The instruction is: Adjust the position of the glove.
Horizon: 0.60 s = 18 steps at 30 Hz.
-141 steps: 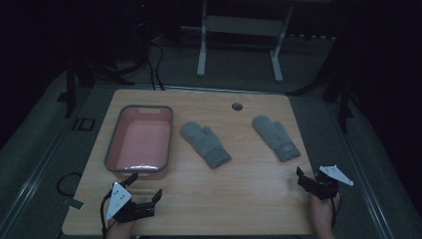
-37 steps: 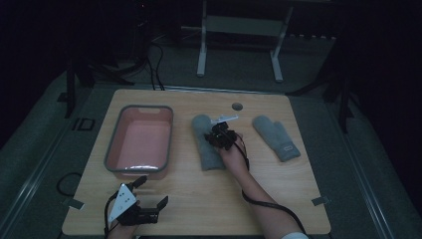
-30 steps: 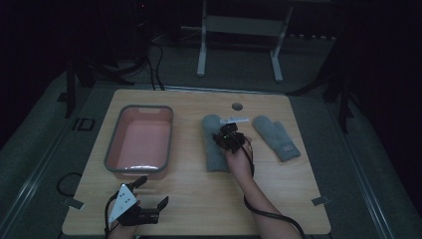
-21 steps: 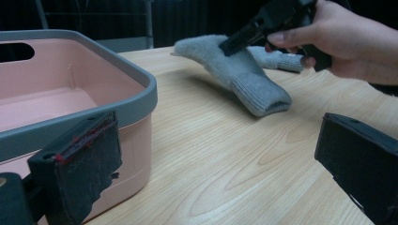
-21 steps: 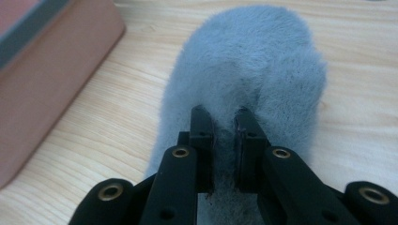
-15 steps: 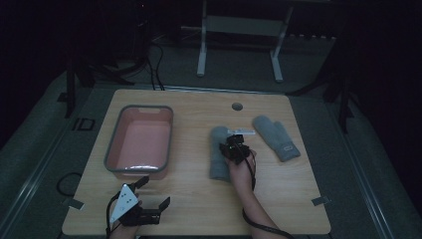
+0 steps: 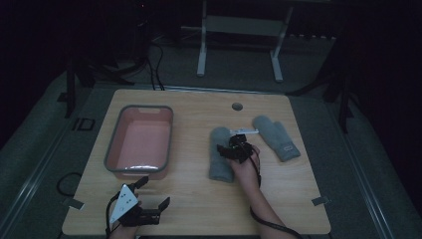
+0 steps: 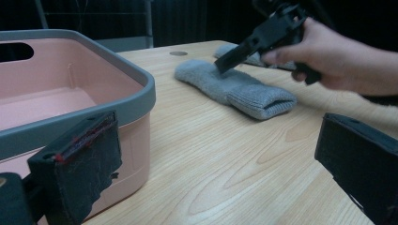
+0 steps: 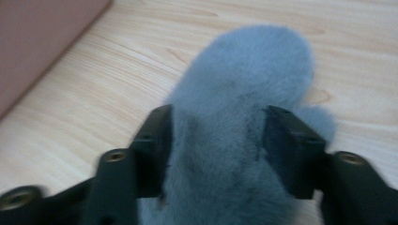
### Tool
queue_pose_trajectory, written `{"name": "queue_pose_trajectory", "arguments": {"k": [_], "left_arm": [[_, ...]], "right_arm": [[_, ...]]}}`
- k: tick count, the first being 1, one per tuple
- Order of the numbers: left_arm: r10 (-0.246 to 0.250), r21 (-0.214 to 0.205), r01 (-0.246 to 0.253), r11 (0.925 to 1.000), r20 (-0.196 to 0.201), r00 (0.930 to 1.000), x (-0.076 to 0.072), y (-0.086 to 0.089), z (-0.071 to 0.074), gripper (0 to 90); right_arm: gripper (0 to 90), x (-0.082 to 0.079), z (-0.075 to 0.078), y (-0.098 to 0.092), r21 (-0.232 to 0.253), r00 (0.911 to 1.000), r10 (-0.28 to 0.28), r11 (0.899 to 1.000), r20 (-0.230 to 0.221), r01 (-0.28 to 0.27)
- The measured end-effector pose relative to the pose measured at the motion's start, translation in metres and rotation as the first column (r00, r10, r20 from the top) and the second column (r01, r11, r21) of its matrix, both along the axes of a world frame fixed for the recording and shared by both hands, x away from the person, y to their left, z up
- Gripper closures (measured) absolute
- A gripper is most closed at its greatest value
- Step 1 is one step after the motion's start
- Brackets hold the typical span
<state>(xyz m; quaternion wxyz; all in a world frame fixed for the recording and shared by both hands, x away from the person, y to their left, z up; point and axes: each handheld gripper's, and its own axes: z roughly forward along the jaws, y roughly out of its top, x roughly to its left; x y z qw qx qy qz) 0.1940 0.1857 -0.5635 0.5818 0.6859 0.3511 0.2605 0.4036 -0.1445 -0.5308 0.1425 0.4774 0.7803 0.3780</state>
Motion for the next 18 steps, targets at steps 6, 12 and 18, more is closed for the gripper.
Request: {"name": "queue_pose_trajectory", "arguments": {"k": [6, 12, 18], "left_arm": [[0.0, -0.005, 0.0, 1.0, -0.002, 1.0, 0.0, 0.0, 0.0, 1.3], [-0.002, -0.006, 0.001, 1.0, -0.005, 1.0, 0.001, -0.001, -0.001, 1.3], [-0.004, -0.002, 0.004, 1.0, -0.007, 1.0, 0.002, -0.002, -0.001, 1.3]], "right_arm": [[44.4, 0.002, 0.031, -0.034, -0.031, 0.9932, 0.065, 0.998, 0.096, -0.063], [45.9, 0.012, 0.049, -0.082, -0.129, 0.9751, 0.099, 0.989, 0.198, -0.074], [51.9, 0.028, 0.049, -0.119, -0.205, 0.9714, 0.128, 0.975, 0.2, -0.086]]}}
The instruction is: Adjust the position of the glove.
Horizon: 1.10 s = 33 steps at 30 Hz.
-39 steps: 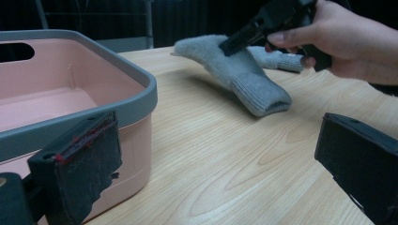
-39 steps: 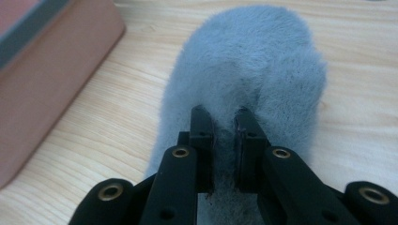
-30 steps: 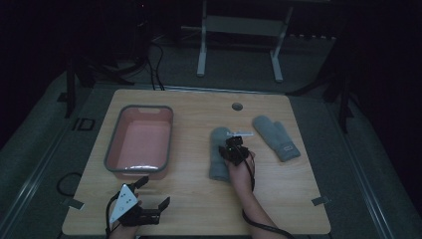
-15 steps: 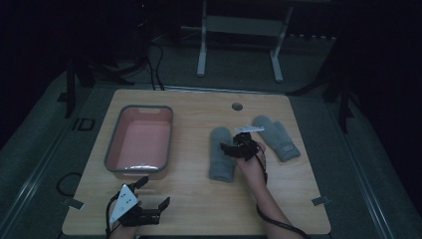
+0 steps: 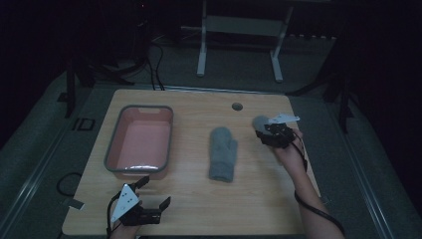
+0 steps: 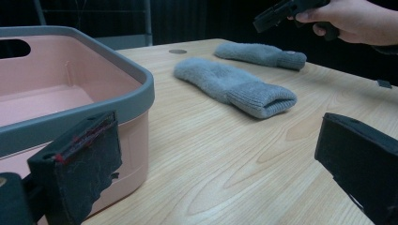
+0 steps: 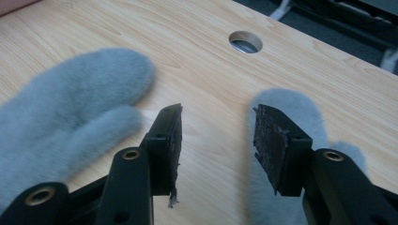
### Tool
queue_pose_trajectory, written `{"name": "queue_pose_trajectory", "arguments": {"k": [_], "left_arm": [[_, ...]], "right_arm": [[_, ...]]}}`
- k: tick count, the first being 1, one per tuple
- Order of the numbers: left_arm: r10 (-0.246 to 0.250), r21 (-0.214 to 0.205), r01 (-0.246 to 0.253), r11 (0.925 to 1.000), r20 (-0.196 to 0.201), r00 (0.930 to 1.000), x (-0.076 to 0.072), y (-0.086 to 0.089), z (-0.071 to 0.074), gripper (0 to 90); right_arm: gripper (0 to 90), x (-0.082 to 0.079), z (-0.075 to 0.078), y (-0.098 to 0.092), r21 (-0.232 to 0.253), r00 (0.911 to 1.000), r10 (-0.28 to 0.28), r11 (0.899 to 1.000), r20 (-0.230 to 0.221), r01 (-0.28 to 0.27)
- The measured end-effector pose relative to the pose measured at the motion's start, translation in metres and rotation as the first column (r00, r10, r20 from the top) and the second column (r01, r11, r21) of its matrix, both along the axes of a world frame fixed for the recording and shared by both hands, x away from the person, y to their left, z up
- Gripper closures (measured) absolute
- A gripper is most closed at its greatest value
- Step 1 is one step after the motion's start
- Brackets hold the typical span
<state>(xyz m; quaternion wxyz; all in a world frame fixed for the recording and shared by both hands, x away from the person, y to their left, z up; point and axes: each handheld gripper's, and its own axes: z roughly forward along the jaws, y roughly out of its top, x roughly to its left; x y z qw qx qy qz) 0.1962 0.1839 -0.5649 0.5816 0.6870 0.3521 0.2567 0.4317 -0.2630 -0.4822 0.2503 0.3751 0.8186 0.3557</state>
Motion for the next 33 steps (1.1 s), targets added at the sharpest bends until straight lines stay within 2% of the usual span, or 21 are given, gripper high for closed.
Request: {"name": "queue_pose_trajectory", "arguments": {"k": [4, 8, 11, 16, 19, 20, 21, 22, 25, 26, 27, 29, 31, 33], "left_arm": [[-0.001, 0.002, 0.001, 1.0, 0.0, 1.0, 0.0, 0.0, 0.0, 1.3], [0.002, -0.002, -0.002, 1.0, -0.003, 1.0, 0.0, 0.0, -0.001, 1.3], [0.001, -0.002, -0.001, 1.0, -0.002, 1.0, 0.0, 0.0, 0.0, 1.3], [-0.003, 0.005, 0.003, 1.0, -0.005, 1.0, 0.0, 0.0, -0.001, 1.3], [-0.005, 0.006, 0.005, 1.0, -0.004, 1.0, 0.0, -0.001, -0.001, 1.3], [-0.006, 0.006, 0.006, 1.0, -0.005, 1.0, 0.0, -0.001, -0.001, 1.3], [-0.006, 0.006, 0.006, 1.0, -0.006, 1.0, 0.0, 0.0, -0.001, 1.3], [-0.005, 0.004, 0.005, 1.0, -0.007, 1.0, 0.0, 0.0, -0.001, 1.3], [-0.004, 0.003, 0.005, 1.0, -0.007, 1.0, 0.0, 0.0, -0.001, 1.3], [-0.004, 0.003, 0.005, 1.0, -0.007, 1.0, 0.0, 0.0, -0.001, 1.3], [-0.002, 0.002, 0.002, 1.0, -0.006, 1.0, 0.0, 0.0, -0.001, 1.3], [0.002, -0.003, -0.002, 1.0, -0.004, 1.0, 0.0, 0.0, -0.001, 1.3], [0.005, -0.005, -0.005, 1.0, -0.003, 1.0, 0.0, 0.001, -0.001, 1.3], [0.006, -0.008, -0.006, 1.0, -0.004, 1.0, 0.0, 0.001, -0.001, 1.3]], "right_arm": [[51.8, 0.019, -0.004, -0.021, 0.015, 0.9993, 0.009, 1.0, -0.035, -0.009], [50.9, 0.033, -0.01, -0.033, -0.016, 0.9988, 0.024, 1.0, -0.043, -0.024], [51.5, 0.042, -0.018, -0.04, -0.079, 0.9986, 0.023, 0.997, -0.047, -0.027], [51.7, 0.051, -0.036, -0.05, -0.108, 0.9943, 0.019, 0.994, -0.105, -0.03], [53.4, 0.056, -0.047, -0.058, -0.117, 0.9934, -0.019, 0.993, -0.113, 0.006], [53.8, 0.057, -0.052, -0.061, -0.118, 0.9907, -0.028, 0.993, -0.133, 0.012], [53.9, 0.058, -0.058, -0.063, -0.103, 0.9894, -0.023, 0.995, -0.143, 0.009], [56.0, 0.057, -0.06, -0.066, -0.073, 0.991, -0.016, 0.997, -0.133, 0.006], [74.3, 0.054, -0.06, -0.067, -0.041, 0.9885, -0.052, 0.998, -0.142, 0.046], [74.3, 0.054, -0.06, -0.067, -0.041, 0.9885, -0.052, 0.998, -0.142, 0.046], [81.6, 0.05, -0.058, -0.065, -0.006, 0.9813, -0.118, 0.993, -0.152, 0.118], [83.0, 0.047, -0.056, -0.064, 0.011, 0.9779, -0.143, 0.989, -0.152, 0.147], [83.7, 0.039, -0.052, -0.06, 0.019, 0.9761, -0.178, 0.983, -0.125, 0.182], [83.9, 0.029, -0.046, -0.057, 0.038, 0.97, -0.216, 0.974, -0.112, 0.221]]}}
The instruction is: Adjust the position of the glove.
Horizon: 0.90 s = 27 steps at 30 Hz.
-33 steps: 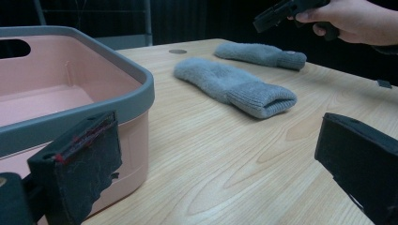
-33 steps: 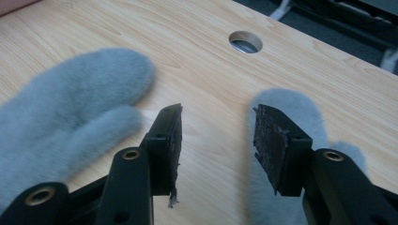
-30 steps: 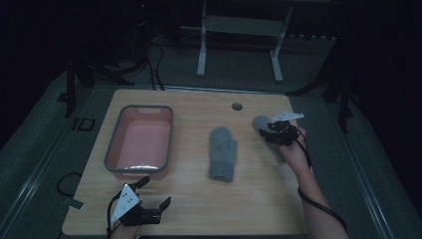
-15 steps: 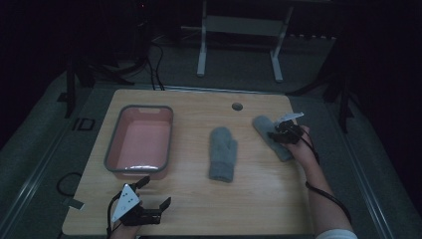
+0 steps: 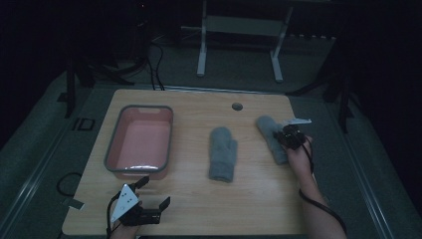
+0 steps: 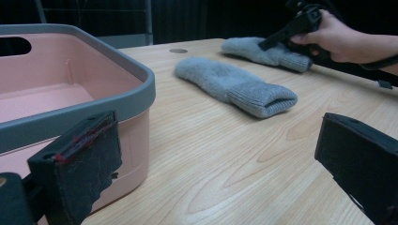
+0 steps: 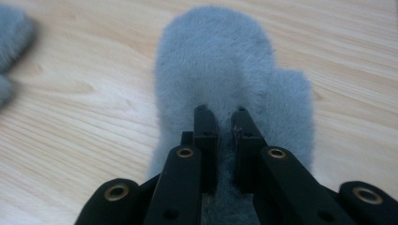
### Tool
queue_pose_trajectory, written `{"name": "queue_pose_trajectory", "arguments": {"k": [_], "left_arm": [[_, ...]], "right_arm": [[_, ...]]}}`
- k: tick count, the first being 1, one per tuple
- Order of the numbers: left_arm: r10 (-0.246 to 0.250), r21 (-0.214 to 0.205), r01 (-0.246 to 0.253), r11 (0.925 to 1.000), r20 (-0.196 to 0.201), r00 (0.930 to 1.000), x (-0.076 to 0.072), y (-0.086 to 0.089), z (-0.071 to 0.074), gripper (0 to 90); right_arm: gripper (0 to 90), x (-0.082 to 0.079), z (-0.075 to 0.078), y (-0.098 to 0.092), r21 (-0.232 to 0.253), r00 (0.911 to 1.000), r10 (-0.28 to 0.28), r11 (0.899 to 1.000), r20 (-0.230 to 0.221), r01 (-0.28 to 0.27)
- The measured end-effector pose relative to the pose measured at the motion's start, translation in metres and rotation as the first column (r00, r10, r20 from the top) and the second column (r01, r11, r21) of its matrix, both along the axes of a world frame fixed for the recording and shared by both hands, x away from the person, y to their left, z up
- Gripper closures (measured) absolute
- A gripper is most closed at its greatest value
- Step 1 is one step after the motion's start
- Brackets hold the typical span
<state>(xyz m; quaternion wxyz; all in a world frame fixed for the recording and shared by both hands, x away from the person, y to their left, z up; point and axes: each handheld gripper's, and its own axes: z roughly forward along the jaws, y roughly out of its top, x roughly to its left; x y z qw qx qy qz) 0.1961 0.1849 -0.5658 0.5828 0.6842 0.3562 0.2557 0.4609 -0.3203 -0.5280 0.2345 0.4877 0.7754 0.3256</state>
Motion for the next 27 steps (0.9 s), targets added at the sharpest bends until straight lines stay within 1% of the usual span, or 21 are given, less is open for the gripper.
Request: {"name": "queue_pose_trajectory", "arguments": {"k": [1, 3, 6, 7, 9, 10, 11, 12, 13, 14, 15, 16, 18, 19, 22, 24, 25, 27], "left_arm": [[0.0, 0.0, 0.0, 1.0, 0.001, 1.0, 0.0, 0.0, 0.0, 1.3], [0.002, 0.0, -0.002, 1.0, 0.001, 1.0, 0.0, 0.0, 0.0, 1.3], [0.004, 0.0, -0.004, 1.0, 0.002, 1.0, 0.0, -0.001, 0.0, 1.3], [0.003, -0.001, -0.003, 1.0, 0.002, 1.0, 0.0, -0.001, 0.0, 1.3], [0.001, 0.002, -0.001, 1.0, 0.004, 1.0, 0.0, -0.001, 0.001, 1.3], [-0.001, 0.004, 0.001, 1.0, 0.004, 1.0, 0.0, -0.002, 0.001, 1.3], [-0.003, 0.004, 0.003, 1.0, 0.004, 1.0, -0.001, -0.002, 0.001, 1.3], [-0.002, 0.005, 0.002, 1.0, 0.006, 1.0, -0.001, -0.002, 0.001, 1.3], [-0.003, 0.005, 0.003, 1.0, 0.007, 1.0, -0.001, -0.002, 0.001, 1.3], [-0.004, 0.001, 0.004, 1.0, 0.007, 1.0, -0.001, -0.002, 0.001, 1.3], [-0.004, 0.002, 0.004, 1.0, 0.006, 1.0, -0.001, -0.003, 0.001, 1.3], [-0.004, 0.004, 0.004, 1.0, 0.007, 1.0, -0.001, -0.003, 0.001, 1.3], [-0.009, 0.005, 0.009, 0.9999, 0.007, 0.9999, -0.001, -0.004, 0.001, 1.3], [-0.011, 0.005, 0.011, 0.9999, 0.008, 0.9999, -0.001, -0.004, 0.001, 1.3], [-0.013, 0.009, 0.013, 0.9999, 0.011, 0.9999, -0.001, -0.005, 0.001, 1.3], [-0.014, 0.009, 0.014, 0.9999, 0.012, 0.9998, -0.001, -0.004, 0.001, 1.3], [-0.013, 0.008, 0.013, 0.9999, 0.011, 0.9999, -0.001, -0.004, 0.001, 1.3], [-0.014, 0.006, 0.014, 0.9999, 0.01, 0.9998, -0.001, -0.004, 0.001, 1.3]], "right_arm": [[83.9, -0.007, 0.005, 0.001, 0.011, 0.9993, -0.032, 0.999, 0.019, 0.032], [83.9, -0.017, 0.012, 0.002, 0.023, 0.9969, -0.073, 0.997, 0.03, 0.072], [83.9, -0.034, 0.023, 0.001, 0.056, 0.9895, -0.135, 0.99, 0.051, 0.132], [83.9, -0.041, 0.027, 0.002, 0.059, 0.9869, -0.153, 0.987, 0.049, 0.15], [83.9, -0.05, 0.031, 0.004, 0.045, 0.9827, -0.176, 0.984, 0.058, 0.174], [83.9, -0.055, 0.033, 0.004, 0.047, 0.9792, -0.194, 0.98, 0.06, 0.191], [83.9, -0.06, 0.035, 0.003, 0.058, 0.9748, -0.217, 0.975, 0.053, 0.214], [83.9, -0.066, 0.036, 0.002, 0.083, 0.9701, -0.238, 0.969, 0.047, 0.234], [83.9, -0.072, 0.037, 0.002, 0.095, 0.9659, -0.256, 0.963, 0.041, 0.251], [83.8, -0.076, 0.038, 0.002, 0.094, 0.9638, -0.263, 0.962, 0.043, 0.258], [83.9, -0.083, 0.038, 0.003, 0.114, 0.9595, -0.28, 0.955, 0.034, 0.274], [83.8, -0.088, 0.037, 0.004, 0.119, 0.9587, -0.283, 0.953, 0.031, 0.277], [83.8, -0.095, 0.035, 0.007, 0.114, 0.9577, -0.286, 0.953, 0.032, 0.281], [83.7, -0.099, 0.033, 0.009, 0.116, 0.9591, -0.282, 0.953, 0.02, 0.278], [83.5, -0.101, 0.024, 0.012, 0.108, 0.9596, -0.281, 0.954, 0.004, 0.279], [83.3, -0.101, 0.018, 0.011, 0.095, 0.9565, -0.292, 0.952, -0.001, 0.29], [83.0, -0.1, 0.014, 0.011, 0.099, 0.9551, -0.296, 0.95, -0.011, 0.296], [81.9, -0.096, 0.007, 0.01, 0.08, 0.9535, -0.3, 0.95, -0.026, 0.301]]}}
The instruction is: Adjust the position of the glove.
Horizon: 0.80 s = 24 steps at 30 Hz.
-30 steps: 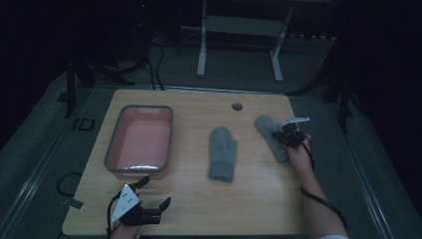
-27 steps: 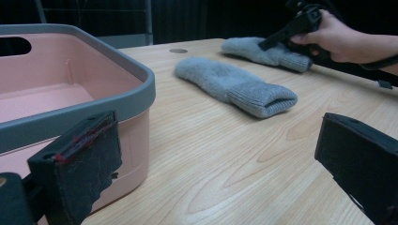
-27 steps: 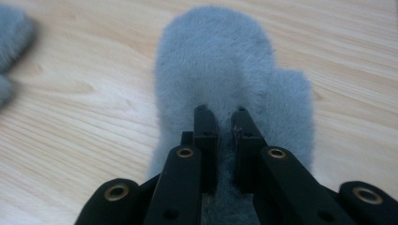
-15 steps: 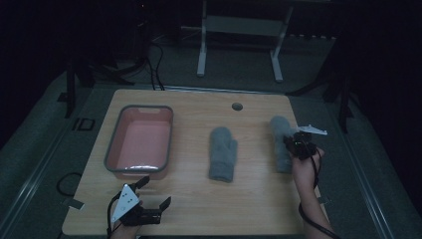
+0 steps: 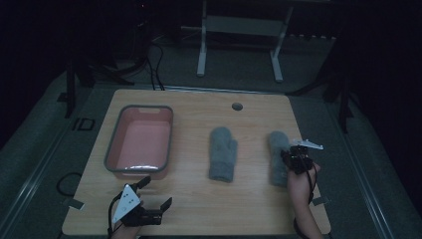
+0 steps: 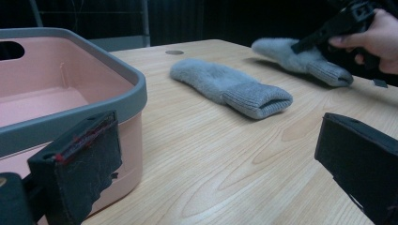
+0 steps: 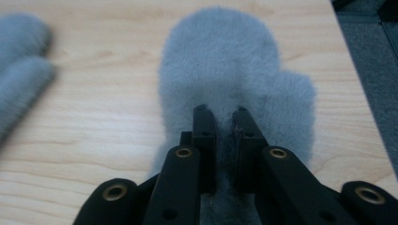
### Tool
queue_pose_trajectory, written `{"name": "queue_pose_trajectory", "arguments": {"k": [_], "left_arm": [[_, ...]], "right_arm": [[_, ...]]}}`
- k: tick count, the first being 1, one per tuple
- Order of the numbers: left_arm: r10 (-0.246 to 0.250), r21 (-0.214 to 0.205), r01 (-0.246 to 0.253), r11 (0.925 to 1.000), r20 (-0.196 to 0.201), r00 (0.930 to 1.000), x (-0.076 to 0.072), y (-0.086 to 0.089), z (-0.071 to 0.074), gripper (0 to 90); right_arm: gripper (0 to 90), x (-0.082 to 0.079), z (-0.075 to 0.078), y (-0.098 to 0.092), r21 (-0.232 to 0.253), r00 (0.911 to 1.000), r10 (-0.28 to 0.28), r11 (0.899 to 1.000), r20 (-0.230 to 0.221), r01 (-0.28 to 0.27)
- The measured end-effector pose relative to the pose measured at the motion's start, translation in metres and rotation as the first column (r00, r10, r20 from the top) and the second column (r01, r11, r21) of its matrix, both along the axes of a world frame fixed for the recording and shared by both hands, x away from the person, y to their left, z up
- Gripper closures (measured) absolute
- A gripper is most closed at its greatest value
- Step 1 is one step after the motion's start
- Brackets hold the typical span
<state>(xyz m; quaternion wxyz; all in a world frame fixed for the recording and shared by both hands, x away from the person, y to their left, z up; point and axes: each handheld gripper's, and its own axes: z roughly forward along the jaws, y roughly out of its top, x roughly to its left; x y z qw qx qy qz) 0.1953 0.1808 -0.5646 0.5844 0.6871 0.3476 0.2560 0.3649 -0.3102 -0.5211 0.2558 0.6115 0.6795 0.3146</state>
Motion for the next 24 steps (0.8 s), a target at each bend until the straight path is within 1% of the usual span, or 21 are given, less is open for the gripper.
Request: {"name": "queue_pose_trajectory", "arguments": {"k": [2, 3, 5, 6, 9, 10, 11, 12, 13, 14, 15, 18, 20, 21, 22, 23, 24], "left_arm": [[0.0, -0.003, 0.0, 1.0, -0.001, 1.0, 0.0, 0.0, 0.0, 1.3], [0.001, -0.001, -0.001, 1.0, -0.002, 1.0, 0.0, 0.0, 0.0, 1.3], [0.0, 0.001, 0.0, 1.0, -0.002, 1.0, 0.0, 0.0, 0.0, 1.3], [0.0, 0.0, 0.0, 1.0, -0.003, 1.0, 0.0, 0.0, 0.0, 1.3], [0.001, 0.001, -0.001, 1.0, -0.006, 1.0, 0.0, 0.0, 0.0, 1.3], [0.001, 0.001, -0.001, 1.0, -0.006, 1.0, -0.001, 0.0, 0.0, 1.3], [0.001, 0.001, -0.001, 1.0, -0.005, 1.0, -0.001, 0.0, 0.0, 1.3], [0.001, 0.001, -0.001, 1.0, -0.003, 1.0, -0.001, 0.0, 0.0, 1.3], [0.001, 0.0, -0.001, 1.0, -0.003, 1.0, 0.0, 0.0, 0.0, 1.3], [0.001, 0.001, -0.001, 1.0, -0.002, 1.0, 0.0, 0.0, 0.0, 1.3], [0.0, 0.002, 0.0, 1.0, -0.004, 1.0, 0.0, 0.0, 0.0, 1.3], [-0.006, 0.005, 0.006, 1.0, -0.004, 1.0, 0.0, -0.001, 0.0, 1.3], [-0.006, 0.005, 0.006, 1.0, -0.004, 1.0, 0.0, -0.001, 0.0, 1.3], [-0.006, 0.004, 0.006, 1.0, -0.006, 1.0, 0.0, -0.001, 0.0, 1.3], [-0.006, 0.004, 0.006, 1.0, -0.007, 1.0, 0.0, -0.001, -0.001, 1.3], [-0.005, 0.004, 0.005, 1.0, -0.008, 1.0, 0.0, -0.001, -0.001, 1.3], [-0.005, 0.004, 0.005, 1.0, -0.007, 1.0, 0.0, -0.001, -0.001, 1.3]], "right_arm": [[78.7, 0.006, -0.011, -0.001, -0.005, 0.9997, 0.0, 1.0, -0.026, -0.001], [76.3, 0.008, -0.017, -0.001, -0.013, 0.9995, 0.003, 1.0, -0.032, -0.003], [73.2, 0.011, -0.023, -0.001, -0.004, 0.9993, 0.015, 1.0, -0.034, -0.015], [70.4, 0.011, -0.023, -0.001, -0.016, 0.9993, 0.022, 1.0, -0.029, -0.023], [60.1, 0.011, -0.017, -0.003, -0.011, 0.9975, 0.065, 0.998, -0.027, -0.065], [57.3, 0.01, -0.013, -0.006, 0.011, 0.9964, 0.084, 0.996, -0.016, -0.084], [53.9, 0.009, -0.01, -0.009, 0.015, 0.995, 0.1, 0.995, -0.005, -0.1], [51.3, 0.008, -0.007, -0.011, 0.007, 0.9939, 0.11, 0.994, 0.0, -0.11], [49.2, 0.007, -0.004, -0.014, 0.005, 0.9906, 0.137, 0.991, 0.006, -0.137], [48.3, 0.006, -0.002, -0.018, 0.008, 0.9855, 0.169, 0.986, 0.015, -0.169], [48.3, 0.005, -0.002, -0.02, -0.001, 0.9833, 0.182, 0.983, 0.013, -0.182], [47.7, 0.004, -0.006, -0.027, -0.033, 0.9736, 0.228, 0.973, -0.017, -0.228], [48.4, 0.002, -0.011, -0.029, -0.034, 0.9677, 0.251, 0.967, -0.02, -0.252], [52.8, 0.001, -0.015, -0.029, -0.051, 0.9647, 0.263, 0.963, -0.021, -0.263], [54.6, 0.001, -0.02, -0.028, -0.075, 0.9565, 0.291, 0.954, -0.024, -0.292], [57.6, 0.0, -0.025, -0.027, -0.105, 0.9489, 0.315, 0.943, -0.009, -0.315], [62.9, -0.002, -0.027, -0.026, -0.1, 0.9497, 0.313, 0.945, 0.008, -0.311]]}}
